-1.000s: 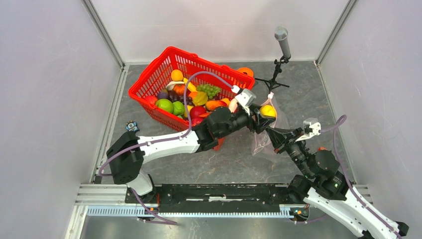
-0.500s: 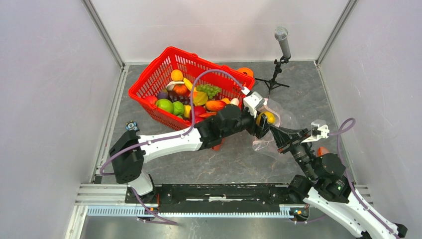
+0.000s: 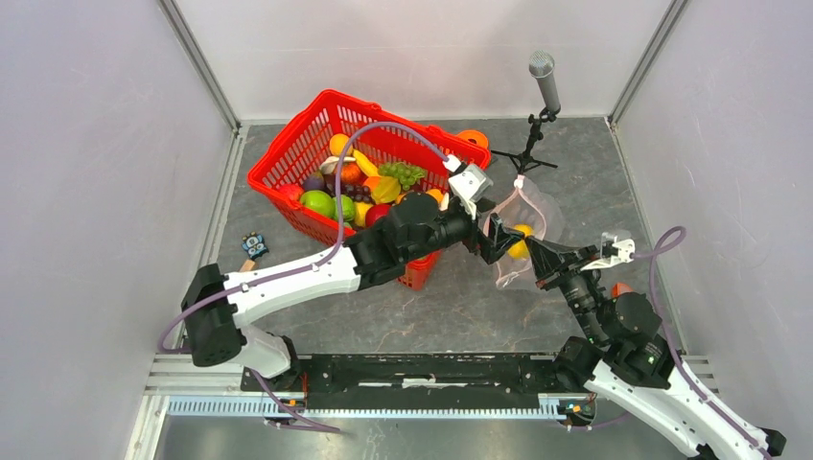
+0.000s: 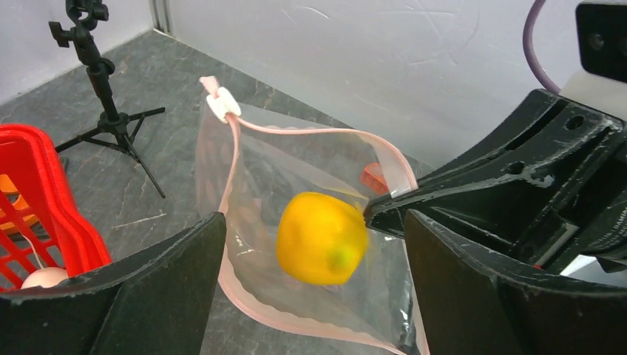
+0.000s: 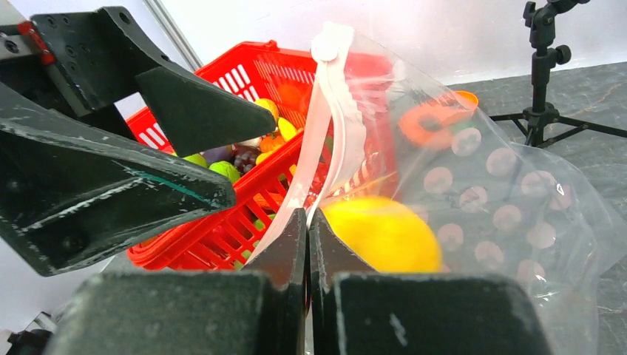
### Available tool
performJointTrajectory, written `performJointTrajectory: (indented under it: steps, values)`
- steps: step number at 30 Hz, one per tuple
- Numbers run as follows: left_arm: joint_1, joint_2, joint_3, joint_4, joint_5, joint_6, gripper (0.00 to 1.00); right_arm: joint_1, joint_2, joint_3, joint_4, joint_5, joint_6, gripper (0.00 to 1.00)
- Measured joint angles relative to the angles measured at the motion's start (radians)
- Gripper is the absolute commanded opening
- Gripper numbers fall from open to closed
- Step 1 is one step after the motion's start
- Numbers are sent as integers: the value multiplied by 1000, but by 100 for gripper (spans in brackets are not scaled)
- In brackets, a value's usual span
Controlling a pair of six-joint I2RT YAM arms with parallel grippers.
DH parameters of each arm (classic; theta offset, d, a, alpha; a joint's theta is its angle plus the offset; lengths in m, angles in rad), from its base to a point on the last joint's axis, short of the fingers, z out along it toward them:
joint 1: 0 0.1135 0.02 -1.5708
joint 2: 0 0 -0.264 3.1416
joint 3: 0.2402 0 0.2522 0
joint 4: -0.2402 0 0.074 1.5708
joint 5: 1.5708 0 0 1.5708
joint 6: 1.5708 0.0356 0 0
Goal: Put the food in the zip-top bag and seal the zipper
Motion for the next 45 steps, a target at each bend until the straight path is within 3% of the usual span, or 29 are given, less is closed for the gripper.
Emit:
performJointTrajectory:
  steps: [13, 17, 23, 27, 30, 37, 45]
  values:
    - [-3, 48, 47, -145, -4, 5, 90, 0, -9, -1, 3, 23, -1, 0]
    - [-3, 72, 77, -181, -2, 3, 72, 0, -15, -1, 3, 32, -2, 0]
    - [-3, 136, 184, -243, -1, 6, 22, 0, -6, 0, 3, 14, -11, 0]
    - [-3, 158, 230, -306, -34, 15, 9, 0, 76, 60, -69, 5, -39, 0]
    - [4, 163, 249, -353, -92, 18, 9, 0, 206, 203, -206, 23, -70, 0]
    - [56, 157, 240, -402, -216, 19, 7, 0, 505, 615, -624, 220, -52, 0]
    - [74, 106, 229, -401, -221, 18, 10, 3, 650, 799, -959, 270, 12, 0]
